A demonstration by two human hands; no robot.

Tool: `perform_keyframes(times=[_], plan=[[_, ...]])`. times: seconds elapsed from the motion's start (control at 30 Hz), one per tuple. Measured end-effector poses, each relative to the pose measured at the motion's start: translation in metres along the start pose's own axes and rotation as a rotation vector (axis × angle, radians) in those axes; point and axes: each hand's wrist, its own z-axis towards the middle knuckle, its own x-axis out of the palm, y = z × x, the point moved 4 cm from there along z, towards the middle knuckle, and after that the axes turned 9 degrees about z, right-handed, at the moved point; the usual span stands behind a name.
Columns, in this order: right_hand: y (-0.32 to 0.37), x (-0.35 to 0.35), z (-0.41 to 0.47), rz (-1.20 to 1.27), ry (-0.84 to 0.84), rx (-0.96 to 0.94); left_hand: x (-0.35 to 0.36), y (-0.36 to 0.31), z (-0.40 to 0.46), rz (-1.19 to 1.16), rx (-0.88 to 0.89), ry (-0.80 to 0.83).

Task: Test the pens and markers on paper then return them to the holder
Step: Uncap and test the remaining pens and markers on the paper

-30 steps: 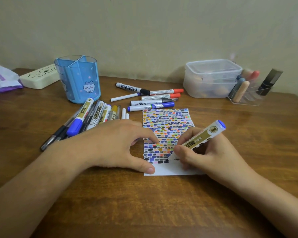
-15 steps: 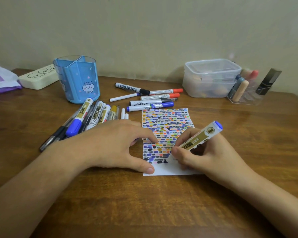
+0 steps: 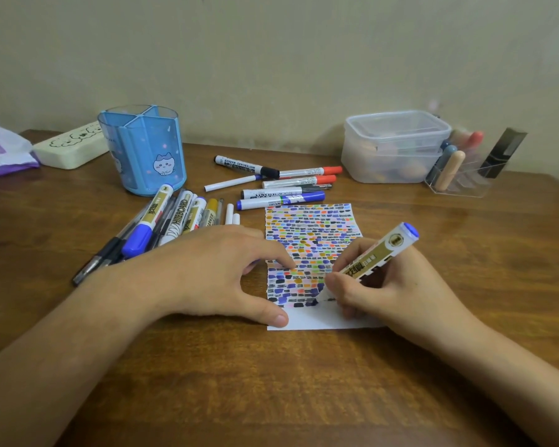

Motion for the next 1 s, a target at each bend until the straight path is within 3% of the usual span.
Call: perform_keyframes(times=[0.7, 1.0], plan=[[0.0013, 0.0004, 0.0003, 0.011, 0.011, 0.023, -0.0007, -0.0004, 0.0000, 0.026, -0.003, -0.016], [0.0028, -0.0069, 0.0028, 0.333, -0.044, 0.033, -0.0037, -0.0038, -0.0023, 0.036, -0.020, -0.026]])
